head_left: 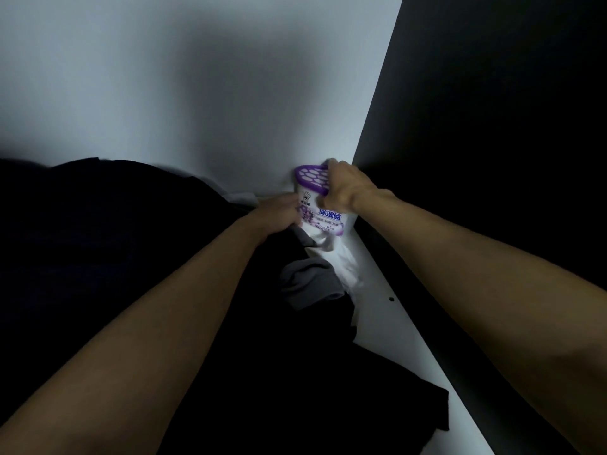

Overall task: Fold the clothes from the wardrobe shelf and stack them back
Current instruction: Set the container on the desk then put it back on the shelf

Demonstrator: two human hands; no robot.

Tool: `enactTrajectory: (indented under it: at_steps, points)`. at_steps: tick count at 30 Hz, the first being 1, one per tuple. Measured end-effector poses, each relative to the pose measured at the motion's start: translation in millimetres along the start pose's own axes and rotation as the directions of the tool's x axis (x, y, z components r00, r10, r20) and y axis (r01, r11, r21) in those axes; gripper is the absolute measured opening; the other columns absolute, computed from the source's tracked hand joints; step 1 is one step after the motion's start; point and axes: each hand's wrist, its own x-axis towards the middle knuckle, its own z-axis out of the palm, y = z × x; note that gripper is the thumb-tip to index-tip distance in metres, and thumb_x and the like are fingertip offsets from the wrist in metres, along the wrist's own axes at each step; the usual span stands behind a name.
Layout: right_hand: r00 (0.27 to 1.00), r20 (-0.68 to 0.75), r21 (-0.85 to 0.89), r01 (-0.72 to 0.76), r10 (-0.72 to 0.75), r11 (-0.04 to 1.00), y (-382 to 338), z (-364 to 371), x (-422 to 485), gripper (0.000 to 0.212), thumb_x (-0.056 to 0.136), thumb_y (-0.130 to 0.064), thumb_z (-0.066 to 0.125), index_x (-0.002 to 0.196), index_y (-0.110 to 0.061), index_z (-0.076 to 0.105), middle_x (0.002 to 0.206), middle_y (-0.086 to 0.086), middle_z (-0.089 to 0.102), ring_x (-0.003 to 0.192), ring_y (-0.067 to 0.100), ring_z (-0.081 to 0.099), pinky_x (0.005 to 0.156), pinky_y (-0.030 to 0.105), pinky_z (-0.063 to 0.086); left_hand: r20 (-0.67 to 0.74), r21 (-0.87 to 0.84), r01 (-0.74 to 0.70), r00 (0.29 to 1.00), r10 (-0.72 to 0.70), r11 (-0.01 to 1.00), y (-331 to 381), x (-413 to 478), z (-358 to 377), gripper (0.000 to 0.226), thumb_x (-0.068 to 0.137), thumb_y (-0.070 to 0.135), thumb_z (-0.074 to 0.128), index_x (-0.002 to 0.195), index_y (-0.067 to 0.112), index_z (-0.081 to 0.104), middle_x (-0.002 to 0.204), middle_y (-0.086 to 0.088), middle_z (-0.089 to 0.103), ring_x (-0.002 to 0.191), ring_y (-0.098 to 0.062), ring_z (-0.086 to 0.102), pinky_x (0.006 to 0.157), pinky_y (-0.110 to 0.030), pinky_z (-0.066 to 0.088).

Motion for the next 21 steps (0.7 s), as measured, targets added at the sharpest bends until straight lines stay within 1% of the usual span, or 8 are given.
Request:
enactTrajectory:
  at_steps: [3, 6, 10, 13, 15, 17, 19, 21]
  points:
    - [1.000, 0.007, -0.023, 0.031, -0.031, 0.999, 0, -2, 1, 0.081, 0.069, -0.029, 0.084, 0.134, -0.013, 0.039, 0.121, 0.011, 0.061, 0.108, 0.031, 0.060, 0.085, 0.037, 0.052, -0.003, -0.055, 0.000, 1.000, 0.000, 0.998, -3, -1, 2, 0.066, 0.093, -0.004, 0.057, 0.153, 0.010, 0.032, 0.157, -0.012, 0.036, 0.113, -0.004, 0.036, 0.066, 0.005, 0.035]
    - [1.000, 0.000, -0.058, 0.031, -0.031, 0.998, 0, -3, 1, 0.085, 0.067, -0.032, 0.086, 0.136, -0.014, 0.039, 0.122, 0.010, 0.062, 0.109, 0.032, 0.060, 0.082, 0.034, 0.049, -0.001, -0.064, -0.014, 1.000, 0.014, 0.998, -7, 2, 3, 0.065, 0.092, -0.005, 0.058, 0.151, 0.008, 0.034, 0.156, -0.015, 0.038, 0.113, -0.006, 0.037, 0.074, -0.002, 0.036]
    - [1.000, -0.002, -0.066, 0.015, -0.015, 0.998, -3, -1, 1, 0.086, 0.068, -0.031, 0.086, 0.138, -0.018, 0.038, 0.124, 0.007, 0.063, 0.108, 0.030, 0.061, 0.081, 0.033, 0.049, 0.001, -0.131, -0.014, 1.000, 0.014, 0.991, -10, 5, 4, 0.061, 0.090, -0.011, 0.055, 0.147, 0.005, 0.041, 0.143, -0.013, 0.050, 0.106, -0.012, 0.052, 0.094, -0.024, 0.046]
    - [1.000, -0.007, -0.103, 0.015, -0.016, 0.995, -1, -1, -1, 0.087, 0.069, -0.035, 0.084, 0.140, -0.021, 0.035, 0.126, 0.005, 0.062, 0.108, 0.028, 0.061, 0.081, 0.034, 0.048, 0.000, -0.194, -0.014, 1.000, 0.014, 0.981, -12, 7, 8, 0.043, 0.086, -0.015, 0.049, 0.126, -0.001, 0.059, 0.132, -0.018, 0.061, 0.119, -0.029, 0.060, 0.108, -0.045, 0.045]
    - [1.000, -0.002, -0.134, 0.018, -0.018, 0.991, 1, -3, -2, 0.089, 0.069, -0.042, 0.085, 0.140, -0.023, 0.035, 0.127, 0.003, 0.060, 0.111, 0.027, 0.060, 0.083, 0.036, 0.046, -0.084, -0.216, -0.015, 0.996, -0.003, 0.976, -12, 10, 8, 0.025, 0.090, -0.010, 0.050, 0.105, 0.007, 0.063, 0.127, -0.023, 0.064, 0.117, -0.031, 0.061, 0.107, -0.048, 0.046]
    - [0.999, -0.039, -0.129, 0.025, -0.030, 0.991, 3, -5, -11, 0.090, 0.066, -0.046, 0.087, 0.138, -0.024, 0.037, 0.129, 0.002, 0.057, 0.115, 0.025, 0.056, 0.082, 0.035, 0.043, -0.136, -0.186, -0.020, 0.991, -0.006, 0.982, -11, 12, 7, 0.019, 0.096, 0.000, 0.050, 0.105, 0.009, 0.064, 0.128, -0.023, 0.063, 0.117, -0.032, 0.061, 0.104, -0.045, 0.048]
    - [0.991, -0.124, -0.089, 0.042, -0.053, 0.995, 2, -4, -30, 0.090, 0.068, -0.047, 0.085, 0.140, -0.023, 0.037, 0.134, 0.003, 0.052, 0.122, 0.024, 0.051, 0.087, 0.037, 0.043, -0.151, -0.116, -0.026, 0.988, 0.008, 0.993, -8, 8, 5, 0.019, 0.099, 0.006, 0.048, 0.103, 0.006, 0.067, 0.132, -0.022, 0.061, 0.114, -0.029, 0.062, 0.102, -0.044, 0.050]
    - [0.971, -0.231, -0.036, 0.053, -0.060, 0.998, 2, -1, -59, 0.083, 0.078, -0.043, 0.079, 0.144, -0.017, 0.036, 0.141, 0.006, 0.047, 0.130, 0.026, 0.044, 0.098, 0.041, 0.043, -0.237, -0.099, -0.080, 0.970, 0.054, 0.992, -1, -4, 4, 0.022, 0.095, 0.005, 0.050, 0.081, 0.013, 0.064, 0.122, -0.023, 0.065, 0.102, -0.028, 0.066, 0.095, -0.046, 0.054]
